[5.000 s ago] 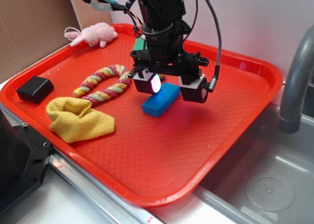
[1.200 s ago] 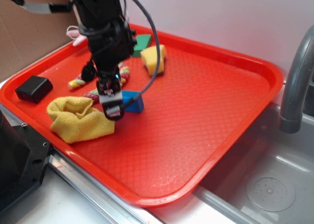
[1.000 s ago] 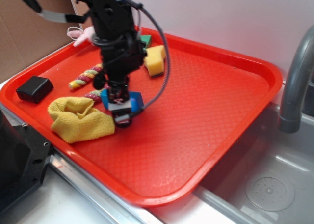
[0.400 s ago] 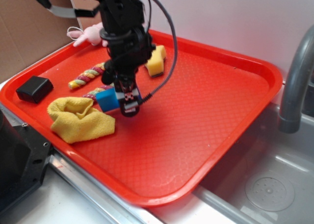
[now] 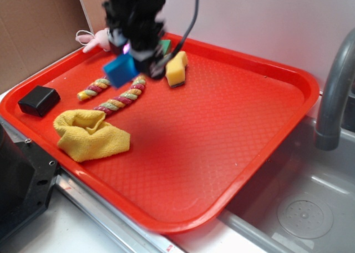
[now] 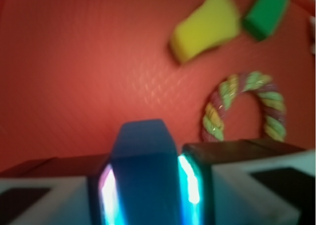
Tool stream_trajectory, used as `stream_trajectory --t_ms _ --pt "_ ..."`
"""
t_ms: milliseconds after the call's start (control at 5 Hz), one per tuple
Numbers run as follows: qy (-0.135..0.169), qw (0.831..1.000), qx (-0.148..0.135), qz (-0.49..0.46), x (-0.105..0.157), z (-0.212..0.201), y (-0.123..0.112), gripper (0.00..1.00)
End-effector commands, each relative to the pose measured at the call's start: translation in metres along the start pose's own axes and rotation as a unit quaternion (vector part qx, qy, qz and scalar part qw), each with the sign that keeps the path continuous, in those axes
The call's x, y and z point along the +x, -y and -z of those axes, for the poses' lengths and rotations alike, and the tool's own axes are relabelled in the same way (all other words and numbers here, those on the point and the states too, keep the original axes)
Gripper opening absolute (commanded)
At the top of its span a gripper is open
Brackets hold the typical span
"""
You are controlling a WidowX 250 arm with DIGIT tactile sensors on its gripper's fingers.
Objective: Grab the blue block.
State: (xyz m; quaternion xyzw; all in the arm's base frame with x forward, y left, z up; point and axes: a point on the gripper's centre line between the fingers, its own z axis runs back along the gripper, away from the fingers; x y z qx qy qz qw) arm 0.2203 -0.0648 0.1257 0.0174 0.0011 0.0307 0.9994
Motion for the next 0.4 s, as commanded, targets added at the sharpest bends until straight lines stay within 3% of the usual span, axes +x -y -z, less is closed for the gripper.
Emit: stream_trajectory --t_ms 0,200 --pt "0.021 0.996 -0.032 -0.077 0.0203 -0.0451 0.0019 0.0" --pt "0.022 0.995 -0.009 -0.097 0.0149 -0.0413 -0.0039 0.0"
